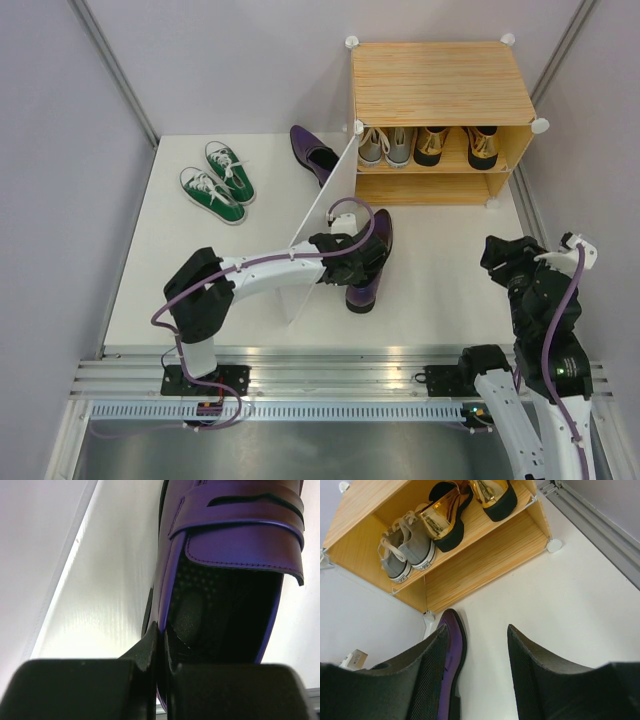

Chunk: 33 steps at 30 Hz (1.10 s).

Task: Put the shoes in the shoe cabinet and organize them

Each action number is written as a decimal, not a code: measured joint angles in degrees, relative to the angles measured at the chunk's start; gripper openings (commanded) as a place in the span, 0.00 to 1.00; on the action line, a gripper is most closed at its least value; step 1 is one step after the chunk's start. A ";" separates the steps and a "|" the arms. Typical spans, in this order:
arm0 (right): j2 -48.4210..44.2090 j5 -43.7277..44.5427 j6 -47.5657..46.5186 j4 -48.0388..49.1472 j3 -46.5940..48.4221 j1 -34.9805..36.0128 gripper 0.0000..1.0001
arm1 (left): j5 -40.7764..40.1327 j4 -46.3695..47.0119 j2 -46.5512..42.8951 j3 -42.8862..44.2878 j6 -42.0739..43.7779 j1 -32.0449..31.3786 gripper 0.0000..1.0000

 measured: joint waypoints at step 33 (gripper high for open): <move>0.70 -7.43 -2.69 3.56 -5.25 0.00 0.56 | 16.33 8.33 1.79 7.02 10.23 -2.08 0.50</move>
